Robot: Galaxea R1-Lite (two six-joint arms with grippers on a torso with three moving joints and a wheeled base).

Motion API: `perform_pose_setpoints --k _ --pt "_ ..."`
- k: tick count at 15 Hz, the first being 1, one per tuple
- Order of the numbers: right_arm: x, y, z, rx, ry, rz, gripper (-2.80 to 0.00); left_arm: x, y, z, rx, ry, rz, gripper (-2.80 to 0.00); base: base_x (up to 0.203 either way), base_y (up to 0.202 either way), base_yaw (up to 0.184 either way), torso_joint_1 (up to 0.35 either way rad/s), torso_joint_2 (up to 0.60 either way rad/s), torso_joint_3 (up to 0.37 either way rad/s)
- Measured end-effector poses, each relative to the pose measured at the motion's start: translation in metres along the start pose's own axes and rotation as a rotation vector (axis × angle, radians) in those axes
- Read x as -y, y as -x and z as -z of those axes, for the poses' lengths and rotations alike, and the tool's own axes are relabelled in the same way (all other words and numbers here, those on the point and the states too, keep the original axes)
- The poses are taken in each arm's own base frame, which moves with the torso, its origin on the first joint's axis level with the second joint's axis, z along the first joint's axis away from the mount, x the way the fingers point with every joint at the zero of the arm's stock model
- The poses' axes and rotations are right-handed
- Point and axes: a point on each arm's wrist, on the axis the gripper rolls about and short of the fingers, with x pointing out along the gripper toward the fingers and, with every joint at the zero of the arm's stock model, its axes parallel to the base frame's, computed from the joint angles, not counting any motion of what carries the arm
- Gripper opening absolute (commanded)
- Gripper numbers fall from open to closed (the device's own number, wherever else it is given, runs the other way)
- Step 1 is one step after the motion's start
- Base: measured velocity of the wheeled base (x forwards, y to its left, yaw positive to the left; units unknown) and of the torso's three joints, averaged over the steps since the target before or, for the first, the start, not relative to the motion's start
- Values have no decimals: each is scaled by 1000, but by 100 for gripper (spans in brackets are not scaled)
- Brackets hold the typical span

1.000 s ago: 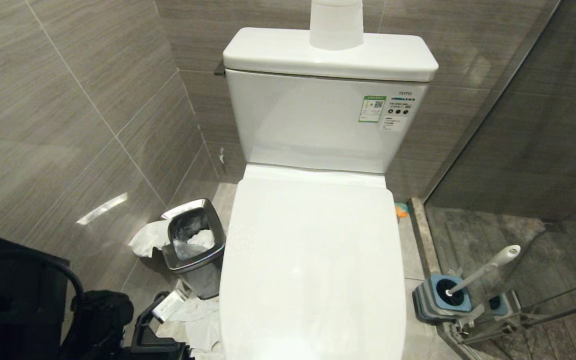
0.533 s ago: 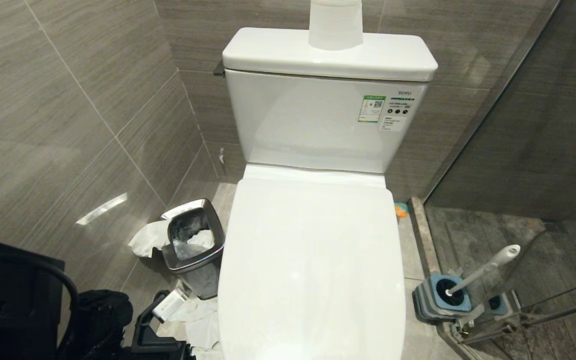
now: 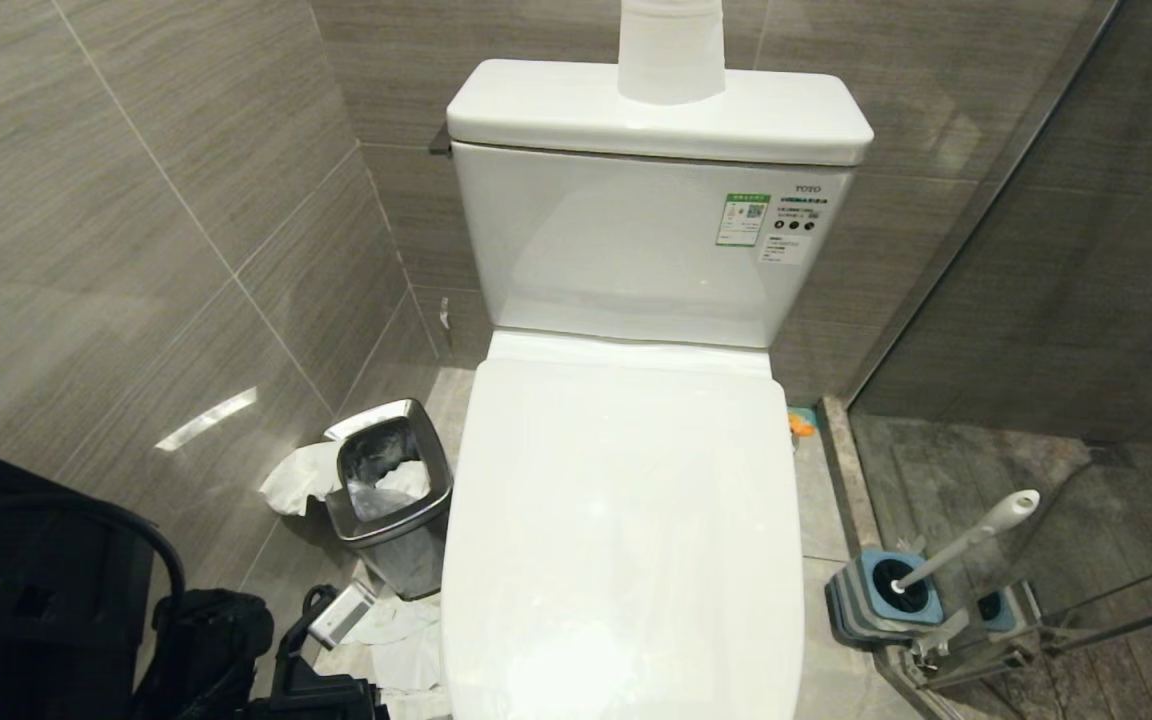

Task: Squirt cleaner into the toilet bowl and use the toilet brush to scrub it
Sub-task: Use the left hand to lift the toilet lid slightly

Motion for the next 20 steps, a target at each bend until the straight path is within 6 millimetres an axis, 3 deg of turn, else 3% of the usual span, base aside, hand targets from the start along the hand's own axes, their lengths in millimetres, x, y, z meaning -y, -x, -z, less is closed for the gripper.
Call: perform_pose_setpoints --k 8,13,20 --pt "0 0 0 0 0 0 -280 -22 -1 5 4 -71 -163 0 0 0 0 4 3 -3" --pt "0 0 0 0 0 -1 -280 -21 2 10 -11 -64 -155 0 0 0 0 0 -9 0" --pt "0 0 0 0 -1 0 -280 -13 18 -1 67 -80 -176 0 0 0 0 0 0 0"
